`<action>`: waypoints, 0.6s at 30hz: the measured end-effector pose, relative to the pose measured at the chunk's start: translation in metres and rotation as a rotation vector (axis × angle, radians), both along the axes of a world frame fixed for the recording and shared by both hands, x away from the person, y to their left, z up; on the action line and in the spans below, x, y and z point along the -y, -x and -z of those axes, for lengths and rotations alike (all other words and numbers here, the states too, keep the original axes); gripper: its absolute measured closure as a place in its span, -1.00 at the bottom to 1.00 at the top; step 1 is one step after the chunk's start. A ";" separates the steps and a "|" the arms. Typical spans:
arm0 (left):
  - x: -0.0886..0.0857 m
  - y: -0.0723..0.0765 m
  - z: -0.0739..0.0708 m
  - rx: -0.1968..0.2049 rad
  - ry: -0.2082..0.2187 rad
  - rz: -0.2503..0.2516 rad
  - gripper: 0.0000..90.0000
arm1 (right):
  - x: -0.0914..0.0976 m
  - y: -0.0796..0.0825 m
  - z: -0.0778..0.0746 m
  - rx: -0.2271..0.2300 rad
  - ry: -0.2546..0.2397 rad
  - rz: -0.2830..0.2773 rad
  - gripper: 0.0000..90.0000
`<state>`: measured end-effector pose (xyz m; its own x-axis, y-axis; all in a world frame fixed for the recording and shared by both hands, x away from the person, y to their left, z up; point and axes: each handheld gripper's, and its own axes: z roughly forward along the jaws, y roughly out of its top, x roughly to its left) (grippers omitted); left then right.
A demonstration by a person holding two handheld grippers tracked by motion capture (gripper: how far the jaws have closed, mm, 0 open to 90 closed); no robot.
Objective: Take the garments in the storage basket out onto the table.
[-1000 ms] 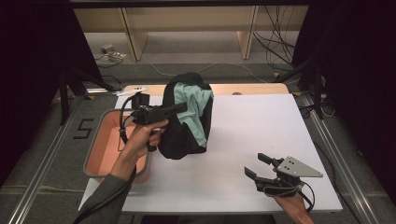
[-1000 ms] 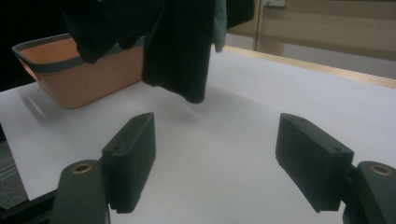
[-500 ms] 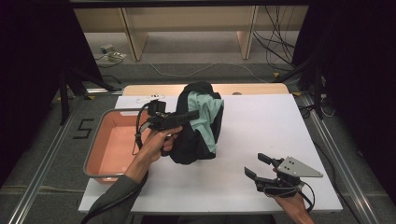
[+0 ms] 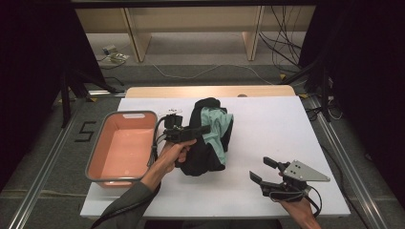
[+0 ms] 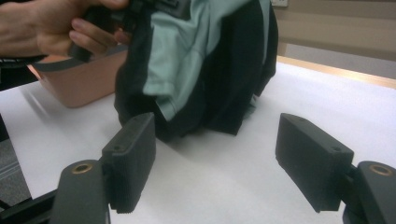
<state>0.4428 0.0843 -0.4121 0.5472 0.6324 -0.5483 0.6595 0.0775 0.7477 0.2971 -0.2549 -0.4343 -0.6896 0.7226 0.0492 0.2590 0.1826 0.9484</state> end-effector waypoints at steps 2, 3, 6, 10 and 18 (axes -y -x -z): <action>0.002 -0.001 0.006 -0.021 -0.004 -0.005 0.12 | 0.000 0.000 0.000 0.001 -0.003 0.000 -0.35; 0.003 -0.002 0.009 -0.030 -0.007 -0.009 0.11 | 0.000 0.000 0.000 -0.002 0.001 0.001 -0.35; 0.005 -0.003 0.019 -0.056 -0.027 -0.020 0.01 | 0.000 0.000 0.000 -0.003 0.005 -0.001 -0.35; 0.008 -0.004 0.029 -0.076 -0.053 -0.010 -0.09 | 0.000 0.000 0.000 -0.001 -0.002 0.000 -0.35; 0.012 -0.004 0.030 -0.073 -0.099 0.025 -0.43 | 0.000 0.000 0.000 -0.003 -0.001 0.001 -0.35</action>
<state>0.4471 0.0722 -0.4424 0.5243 0.6721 -0.5229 0.7134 -0.0114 0.7006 0.2970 -0.2549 -0.4344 -0.6890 0.7229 0.0516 0.2616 0.1816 0.9479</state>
